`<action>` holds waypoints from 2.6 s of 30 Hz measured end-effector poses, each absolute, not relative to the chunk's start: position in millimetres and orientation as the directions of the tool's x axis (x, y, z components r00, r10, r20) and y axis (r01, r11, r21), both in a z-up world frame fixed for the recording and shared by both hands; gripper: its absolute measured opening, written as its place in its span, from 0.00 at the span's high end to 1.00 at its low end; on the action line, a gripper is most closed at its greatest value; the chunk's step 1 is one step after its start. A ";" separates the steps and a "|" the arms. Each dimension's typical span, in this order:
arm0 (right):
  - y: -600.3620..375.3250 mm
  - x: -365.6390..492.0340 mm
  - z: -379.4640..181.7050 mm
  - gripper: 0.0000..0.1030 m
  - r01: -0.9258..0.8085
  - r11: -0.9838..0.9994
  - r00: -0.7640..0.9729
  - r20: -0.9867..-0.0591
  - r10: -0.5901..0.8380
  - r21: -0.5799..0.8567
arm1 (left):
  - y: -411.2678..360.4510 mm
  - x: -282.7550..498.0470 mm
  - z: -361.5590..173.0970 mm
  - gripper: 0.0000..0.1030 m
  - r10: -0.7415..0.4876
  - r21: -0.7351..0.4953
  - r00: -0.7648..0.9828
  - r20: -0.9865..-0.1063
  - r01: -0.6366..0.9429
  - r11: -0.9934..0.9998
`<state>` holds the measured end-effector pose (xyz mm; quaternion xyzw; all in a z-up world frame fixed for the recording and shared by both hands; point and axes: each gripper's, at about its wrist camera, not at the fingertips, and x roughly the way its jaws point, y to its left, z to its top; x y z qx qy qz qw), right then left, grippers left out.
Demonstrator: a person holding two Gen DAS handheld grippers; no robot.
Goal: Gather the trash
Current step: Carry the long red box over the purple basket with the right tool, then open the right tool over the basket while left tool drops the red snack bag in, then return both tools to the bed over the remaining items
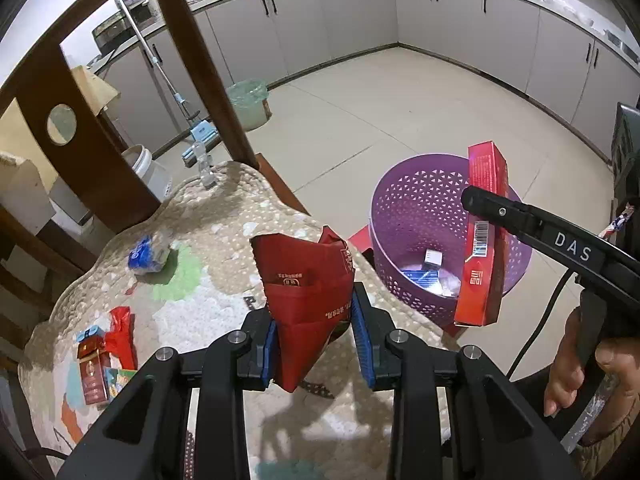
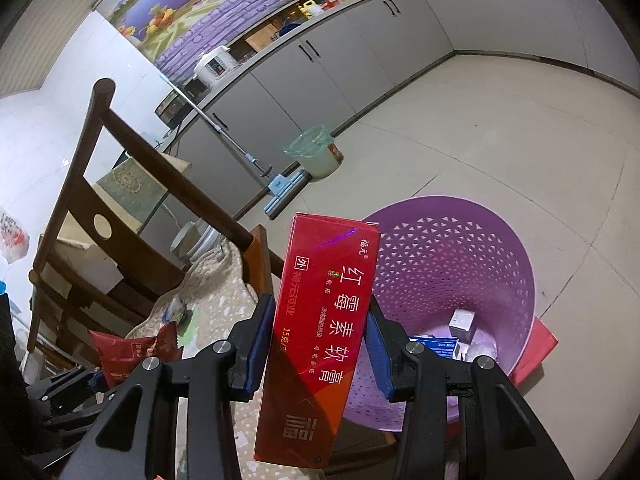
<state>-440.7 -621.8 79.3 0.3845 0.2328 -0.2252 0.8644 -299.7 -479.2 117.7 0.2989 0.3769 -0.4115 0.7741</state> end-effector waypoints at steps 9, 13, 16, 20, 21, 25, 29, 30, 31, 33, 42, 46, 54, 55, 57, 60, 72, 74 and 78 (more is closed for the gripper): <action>-633.8 -442.0 69.5 0.55 0.596 0.580 0.774 -0.590 -0.229 0.556 | -501.7 -303.5 107.0 0.70 -0.405 0.163 0.369 -0.837 0.874 0.458; -643.4 -442.3 67.7 0.55 0.613 0.571 0.766 -0.589 -0.258 0.546 | -515.3 -306.1 104.3 0.70 -0.411 0.168 0.364 -0.836 0.882 0.440; -655.6 -443.5 69.0 0.55 0.632 0.561 0.757 -0.581 -0.298 0.535 | -526.3 -306.6 102.1 0.70 -0.413 0.166 0.357 -0.838 0.887 0.431; -673.9 -444.4 62.2 0.55 0.656 0.526 0.744 -0.582 -0.328 0.541 | -545.2 -306.5 96.3 0.70 -0.410 0.160 0.344 -0.845 0.893 0.420; -678.8 -444.2 57.6 0.55 0.659 0.509 0.743 -0.585 -0.326 0.553 | -549.8 -306.7 94.9 0.70 -0.409 0.160 0.342 -0.846 0.895 0.417; -685.9 -440.6 46.4 0.55 0.668 0.489 0.734 -0.605 -0.308 0.561 | -568.0 -306.4 86.1 0.70 -0.404 0.163 0.334 -0.851 0.901 0.402; -685.3 -433.9 43.6 0.55 0.678 0.509 0.719 -0.621 -0.310 0.531 | -580.1 -304.0 76.5 0.70 -0.391 0.149 0.314 -0.865 0.905 0.399; -685.0 -433.6 43.0 0.55 0.680 0.508 0.718 -0.623 -0.311 0.530 | -581.1 -303.4 75.0 0.70 -0.390 0.145 0.311 -0.867 0.905 0.400; -685.9 -433.5 42.1 0.55 0.680 0.504 0.718 -0.623 -0.311 0.532 | -582.2 -302.6 73.8 0.70 -0.390 0.143 0.310 -0.867 0.905 0.401; -688.3 -433.7 39.5 0.55 0.683 0.492 0.717 -0.624 -0.311 0.540 | -582.9 -301.7 72.9 0.70 -0.396 0.145 0.315 -0.862 0.904 0.403; -690.0 -432.6 37.5 0.47 0.707 0.463 0.697 -0.639 -0.326 0.535 | -574.0 -294.7 81.0 0.44 -0.423 0.111 0.303 -0.854 0.900 0.421; -689.9 -432.7 38.0 0.47 0.711 0.456 0.693 -0.642 -0.327 0.535 | -566.4 -296.0 85.5 0.42 -0.427 0.118 0.313 -0.849 0.898 0.424; -683.6 -431.6 46.4 0.42 0.708 0.470 0.696 -0.632 -0.341 0.527 | -543.9 -302.6 95.7 0.41 -0.426 0.117 0.319 -0.846 0.893 0.435; -682.9 -431.2 47.5 0.41 0.707 0.472 0.698 -0.630 -0.341 0.527 | -541.2 -302.2 96.5 0.41 -0.427 0.117 0.319 -0.846 0.893 0.435; -680.4 -429.8 48.9 0.41 0.704 0.479 0.699 -0.630 -0.338 0.524 | -533.5 -304.0 100.5 0.41 -0.429 0.117 0.321 -0.844 0.891 0.438; -676.1 -427.4 52.7 0.41 0.699 0.494 0.702 -0.627 -0.338 0.517 | -521.4 -306.2 105.3 0.38 -0.435 0.114 0.323 -0.840 0.890 0.441; -648.0 -410.6 69.0 0.36 0.689 0.557 0.701 -0.623 -0.348 0.464 | -465.0 -309.8 113.4 0.35 -0.423 0.142 0.361 -0.831 0.873 0.467; -643.4 -407.7 70.5 0.35 0.686 0.565 0.701 -0.622 -0.348 0.457 | -449.7 -306.7 114.4 0.35 -0.418 0.127 0.355 -0.836 0.867 0.482; -634.5 -398.2 73.4 0.35 0.677 0.591 0.702 -0.625 -0.341 0.439 | -412.8 -296.7 118.5 0.35 -0.408 0.134 0.385 -0.828 0.842 0.523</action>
